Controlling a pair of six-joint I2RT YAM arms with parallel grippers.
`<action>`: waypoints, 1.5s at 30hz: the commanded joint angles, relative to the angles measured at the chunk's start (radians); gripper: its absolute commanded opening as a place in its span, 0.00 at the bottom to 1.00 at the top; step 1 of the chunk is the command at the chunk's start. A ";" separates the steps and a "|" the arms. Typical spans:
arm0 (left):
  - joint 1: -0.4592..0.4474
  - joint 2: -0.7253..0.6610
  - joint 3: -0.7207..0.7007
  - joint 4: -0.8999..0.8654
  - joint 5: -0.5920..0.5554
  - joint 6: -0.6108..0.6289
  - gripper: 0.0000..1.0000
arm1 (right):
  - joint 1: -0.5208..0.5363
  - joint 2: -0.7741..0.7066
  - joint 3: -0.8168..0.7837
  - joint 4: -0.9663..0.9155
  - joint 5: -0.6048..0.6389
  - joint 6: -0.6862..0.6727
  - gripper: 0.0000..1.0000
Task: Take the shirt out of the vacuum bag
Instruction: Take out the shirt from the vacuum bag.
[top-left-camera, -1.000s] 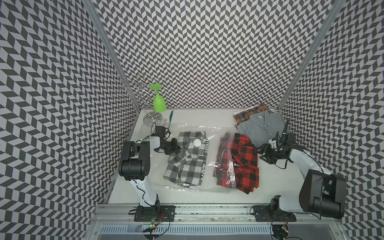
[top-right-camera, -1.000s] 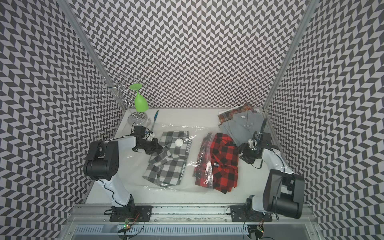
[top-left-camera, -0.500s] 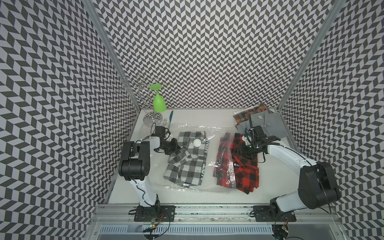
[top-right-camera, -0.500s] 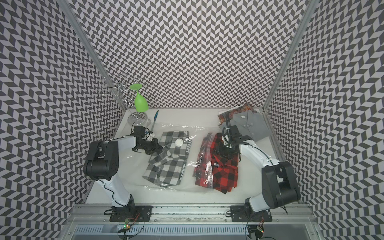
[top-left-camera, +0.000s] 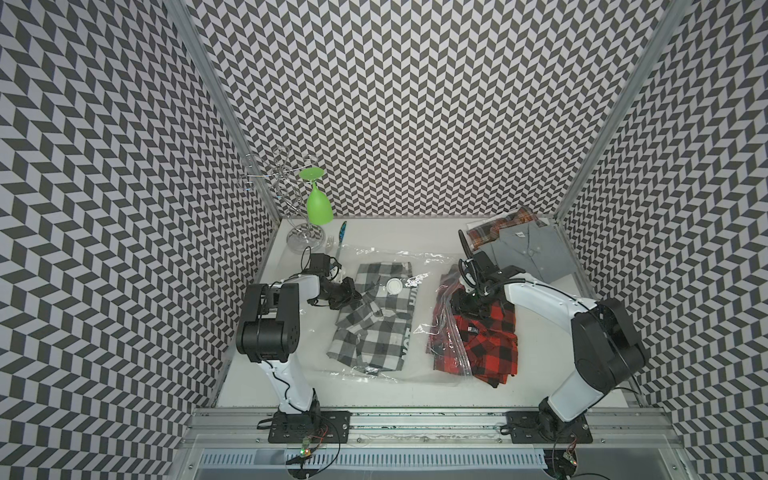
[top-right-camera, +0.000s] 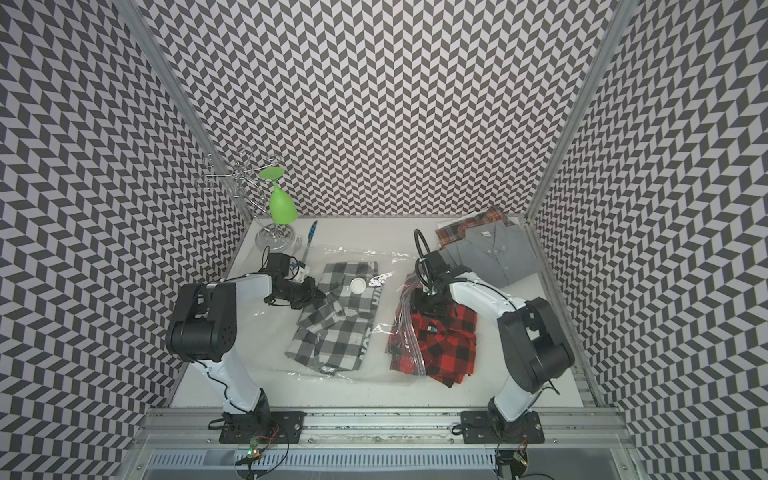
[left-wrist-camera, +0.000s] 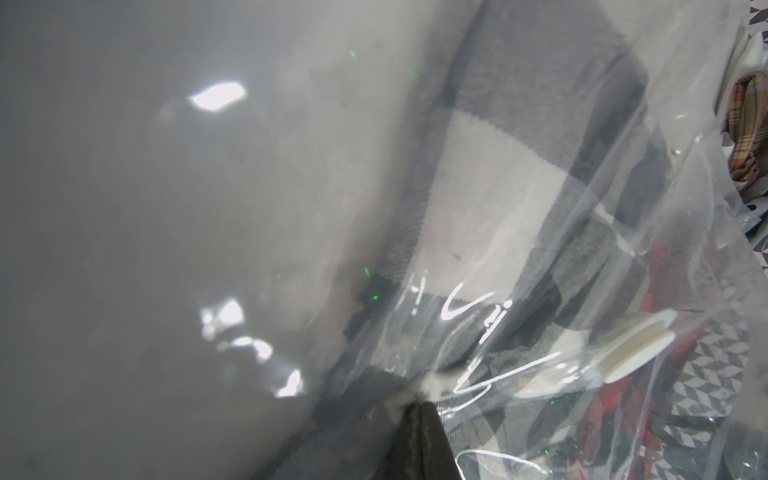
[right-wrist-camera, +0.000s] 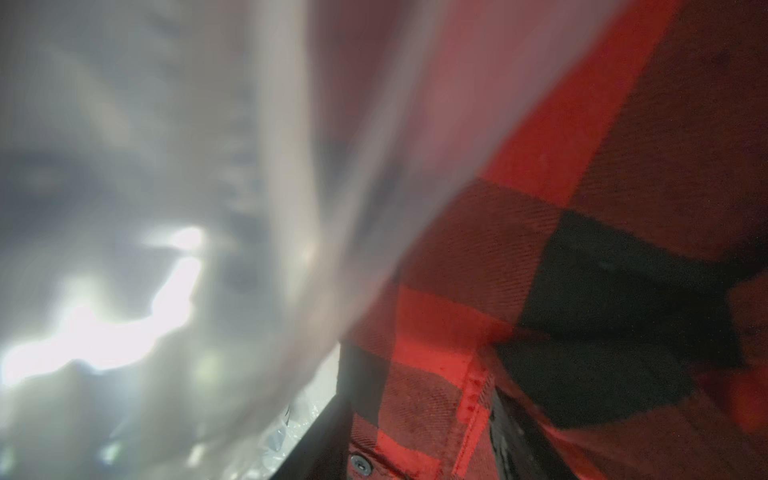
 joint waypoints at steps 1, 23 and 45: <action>0.020 0.055 -0.068 -0.092 -0.173 0.026 0.09 | 0.047 0.032 0.062 -0.037 0.075 -0.010 0.56; 0.020 0.052 -0.082 -0.089 -0.166 0.045 0.10 | -0.082 -0.205 -0.031 -0.161 0.218 -0.035 0.62; -0.003 0.028 -0.074 -0.083 -0.126 0.032 0.13 | -0.343 -0.266 -0.226 -0.012 0.036 -0.098 0.66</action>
